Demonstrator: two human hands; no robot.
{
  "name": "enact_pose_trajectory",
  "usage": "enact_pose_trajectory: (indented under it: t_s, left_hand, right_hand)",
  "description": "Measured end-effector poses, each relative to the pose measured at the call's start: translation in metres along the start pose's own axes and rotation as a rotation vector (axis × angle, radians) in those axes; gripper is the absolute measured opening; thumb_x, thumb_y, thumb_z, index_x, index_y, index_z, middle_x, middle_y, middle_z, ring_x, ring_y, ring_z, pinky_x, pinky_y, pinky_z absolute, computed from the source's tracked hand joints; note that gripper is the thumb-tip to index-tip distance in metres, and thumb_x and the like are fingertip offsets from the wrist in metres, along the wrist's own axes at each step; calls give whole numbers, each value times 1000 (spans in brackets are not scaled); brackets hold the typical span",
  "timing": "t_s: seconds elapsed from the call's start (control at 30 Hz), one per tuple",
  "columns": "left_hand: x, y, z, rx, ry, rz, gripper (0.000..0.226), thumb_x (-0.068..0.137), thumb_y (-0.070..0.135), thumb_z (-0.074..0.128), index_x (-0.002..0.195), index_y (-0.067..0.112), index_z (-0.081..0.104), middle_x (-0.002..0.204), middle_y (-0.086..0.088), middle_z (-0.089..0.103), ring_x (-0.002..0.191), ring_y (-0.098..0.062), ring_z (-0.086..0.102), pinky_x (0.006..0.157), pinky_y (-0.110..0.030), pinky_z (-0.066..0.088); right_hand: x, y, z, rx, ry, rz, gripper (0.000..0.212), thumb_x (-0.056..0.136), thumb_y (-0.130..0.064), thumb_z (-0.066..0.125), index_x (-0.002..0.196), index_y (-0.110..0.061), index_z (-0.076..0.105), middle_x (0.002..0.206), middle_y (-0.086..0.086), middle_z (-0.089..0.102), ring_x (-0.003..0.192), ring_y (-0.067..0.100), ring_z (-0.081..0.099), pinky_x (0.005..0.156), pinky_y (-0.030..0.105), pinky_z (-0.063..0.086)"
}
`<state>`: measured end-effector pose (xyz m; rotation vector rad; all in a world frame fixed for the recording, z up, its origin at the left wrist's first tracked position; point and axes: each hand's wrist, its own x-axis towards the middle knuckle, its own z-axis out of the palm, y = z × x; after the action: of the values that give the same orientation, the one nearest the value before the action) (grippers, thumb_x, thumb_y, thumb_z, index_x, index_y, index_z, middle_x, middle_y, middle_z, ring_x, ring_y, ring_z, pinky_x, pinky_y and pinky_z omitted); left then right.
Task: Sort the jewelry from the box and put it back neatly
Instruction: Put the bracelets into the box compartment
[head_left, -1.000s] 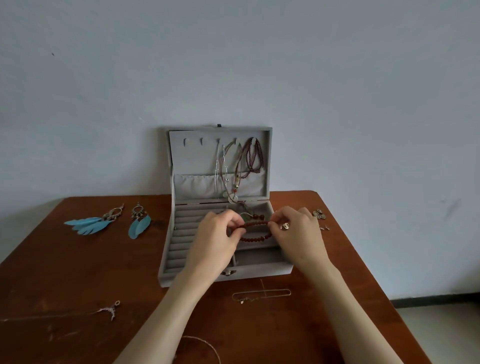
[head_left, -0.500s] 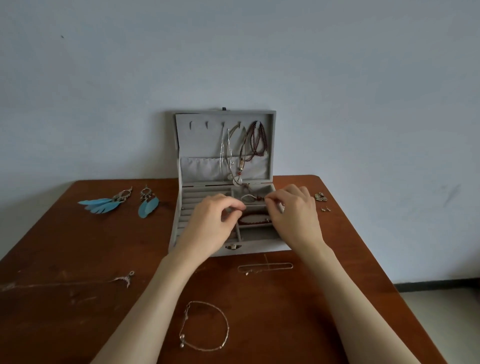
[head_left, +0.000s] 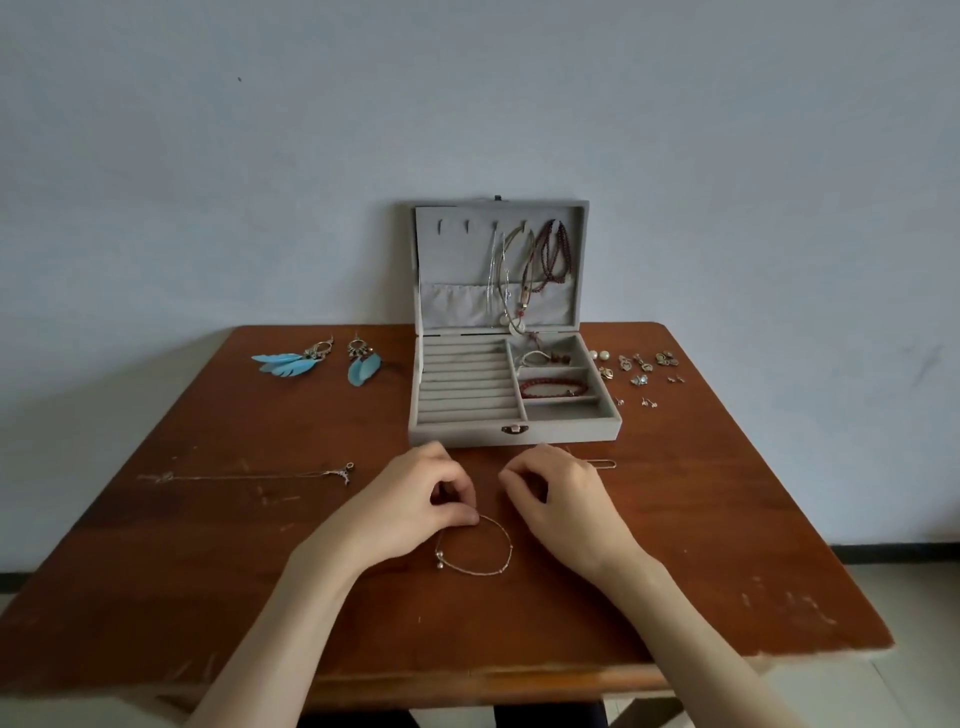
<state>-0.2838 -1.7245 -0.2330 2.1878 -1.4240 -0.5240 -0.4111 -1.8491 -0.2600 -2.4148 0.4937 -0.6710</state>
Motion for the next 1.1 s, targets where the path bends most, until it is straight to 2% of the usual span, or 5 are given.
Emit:
enact_pose_trajectory:
  t_s: [0.17, 0.37, 0.53, 0.73, 1.1]
  left_hand:
    - [0, 2, 4, 97, -12, 37, 5, 91, 31, 56, 87, 27, 57, 99, 13, 43, 98, -1, 41, 86, -16, 29]
    - [-1, 7, 7, -184, 260, 39, 10, 91, 23, 54, 83, 29, 56, 80, 10, 60, 76, -3, 58, 69, -13, 44]
    - [7, 19, 3, -385, 331, 49, 9, 86, 14, 62, 83, 22, 64, 74, 6, 64, 70, -5, 61, 65, -15, 49]
    - [45, 38, -11, -327, 346, 85, 14, 83, 10, 65, 84, 24, 66, 83, 9, 67, 78, -3, 61, 72, -10, 48]
    - [115, 44, 15, -51, 361, 92, 13, 84, 11, 65, 93, 16, 72, 92, 4, 67, 83, -5, 58, 73, -9, 43]
  right_hand:
    - [-3, 1, -3, 46, -33, -4, 13, 89, -19, 57, 88, -14, 69, 87, -5, 65, 85, 7, 55, 78, 18, 40]
    - [-4, -1, -6, 41, -159, 12, 42, 79, -59, 47, 87, -24, 69, 84, -17, 60, 85, 4, 51, 81, 22, 40]
    - [-1, 0, -14, 198, -57, 79, 5, 85, -22, 65, 83, -21, 69, 74, -14, 63, 73, 2, 56, 69, 13, 42]
    - [28, 18, -56, 428, 80, 223, 11, 82, -13, 68, 75, -21, 68, 62, 0, 67, 54, 5, 58, 55, 20, 50]
    - [76, 65, -72, -59, 69, 156, 5, 83, -17, 67, 83, -16, 72, 70, -7, 62, 66, 3, 52, 61, 8, 39]
